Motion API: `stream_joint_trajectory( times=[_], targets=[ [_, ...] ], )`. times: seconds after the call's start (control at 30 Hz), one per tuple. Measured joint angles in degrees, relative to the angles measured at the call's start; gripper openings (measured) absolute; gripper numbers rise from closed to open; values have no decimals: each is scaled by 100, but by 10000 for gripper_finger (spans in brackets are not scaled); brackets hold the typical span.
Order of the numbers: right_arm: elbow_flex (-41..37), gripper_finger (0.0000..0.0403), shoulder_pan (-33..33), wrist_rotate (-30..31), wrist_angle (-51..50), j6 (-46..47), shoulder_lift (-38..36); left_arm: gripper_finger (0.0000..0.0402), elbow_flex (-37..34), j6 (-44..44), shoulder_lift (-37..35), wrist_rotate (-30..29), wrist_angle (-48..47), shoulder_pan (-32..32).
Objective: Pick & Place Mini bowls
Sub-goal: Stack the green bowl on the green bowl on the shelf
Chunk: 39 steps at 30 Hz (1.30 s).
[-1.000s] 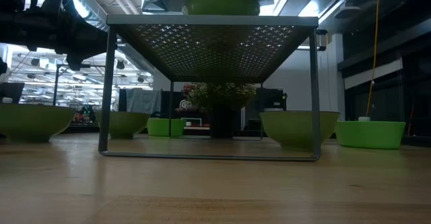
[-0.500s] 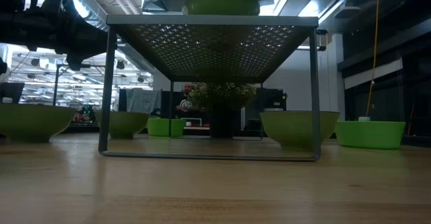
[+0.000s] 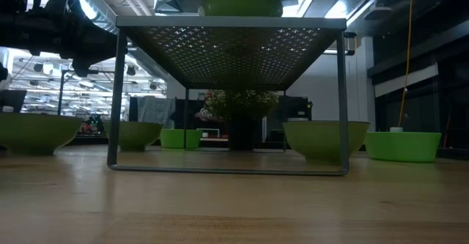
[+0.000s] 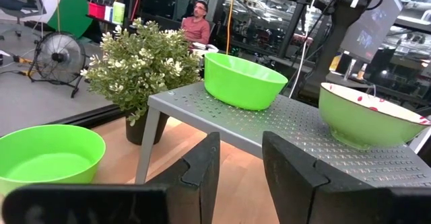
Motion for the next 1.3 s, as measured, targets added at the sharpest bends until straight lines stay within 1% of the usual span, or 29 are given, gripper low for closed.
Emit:
stream_joint_trajectory(
  times=[0.27,0.4,0.47,0.53,0.6,0.63,0.8,1.0,1.1,1.2,1.3],
  targets=[
    [0,123,126,2,-659,1163,-417,107,0,2,0,0,-2,0],
    [0,123,239,-69,-827,1308,-441,107,0,2,0,0,0,2],
    [0,123,274,-306,-816,1315,-437,107,0,0,-2,0,-1,2],
    [0,123,283,-601,-729,1189,-428,107,0,1,-1,-1,-2,1],
    [0,123,283,-685,-479,1025,-406,107,0,2,-2,0,-1,1],
    [0,123,285,-695,-321,1142,-384,107,0,0,-2,-2,-2,0],
    [0,123,283,-703,414,1927,-320,107,0,1,0,-1,0,1],
    [0,123,328,-1502,1128,3216,-324,107,0,1,-1,0,-2,2],
    [0,123,423,-1644,1200,3707,-349,107,0,2,0,-1,-1,0],
    [0,123,552,-1652,997,4001,-357,107,0,0,-1,-2,0,2],
    [0,123,681,-1474,641,4162,-355,107,0,1,-1,-2,-1,2]
  ],
)
